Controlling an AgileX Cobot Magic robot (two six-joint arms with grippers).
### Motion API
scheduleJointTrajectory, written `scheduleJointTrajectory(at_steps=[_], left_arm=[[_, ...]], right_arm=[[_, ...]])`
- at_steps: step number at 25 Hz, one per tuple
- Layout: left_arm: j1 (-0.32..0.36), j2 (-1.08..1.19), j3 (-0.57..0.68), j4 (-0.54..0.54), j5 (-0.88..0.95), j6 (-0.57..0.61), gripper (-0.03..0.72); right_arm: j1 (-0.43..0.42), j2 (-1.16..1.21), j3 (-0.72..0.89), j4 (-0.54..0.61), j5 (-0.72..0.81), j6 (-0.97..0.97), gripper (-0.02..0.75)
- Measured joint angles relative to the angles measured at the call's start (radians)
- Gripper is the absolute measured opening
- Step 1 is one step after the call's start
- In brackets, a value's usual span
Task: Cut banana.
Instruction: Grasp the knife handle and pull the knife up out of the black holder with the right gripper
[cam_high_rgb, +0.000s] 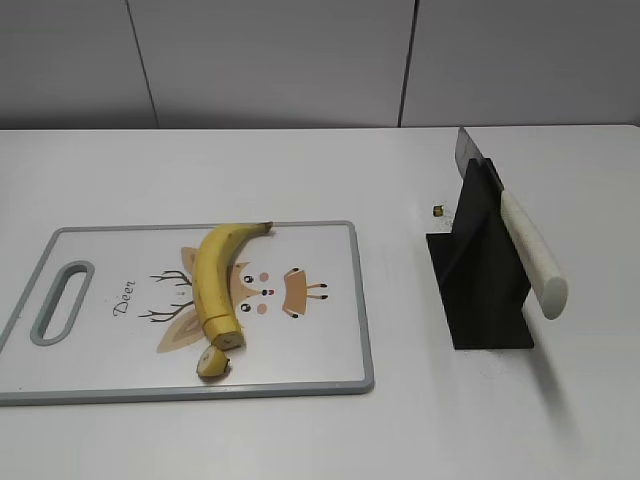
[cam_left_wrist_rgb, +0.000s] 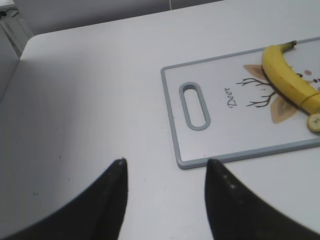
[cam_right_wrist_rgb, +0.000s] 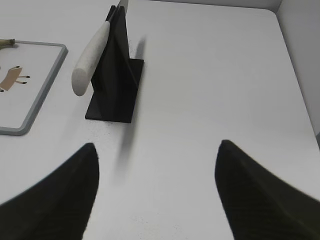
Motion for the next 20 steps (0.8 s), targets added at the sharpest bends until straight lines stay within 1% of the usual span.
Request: scheduleJointTrajectory(at_steps=[20], left_arm=[[0.0, 0.0, 0.0, 0.0, 0.0, 0.0, 0.49]], right_arm=[[0.0, 0.0, 0.0, 0.0, 0.0, 0.0, 0.546]])
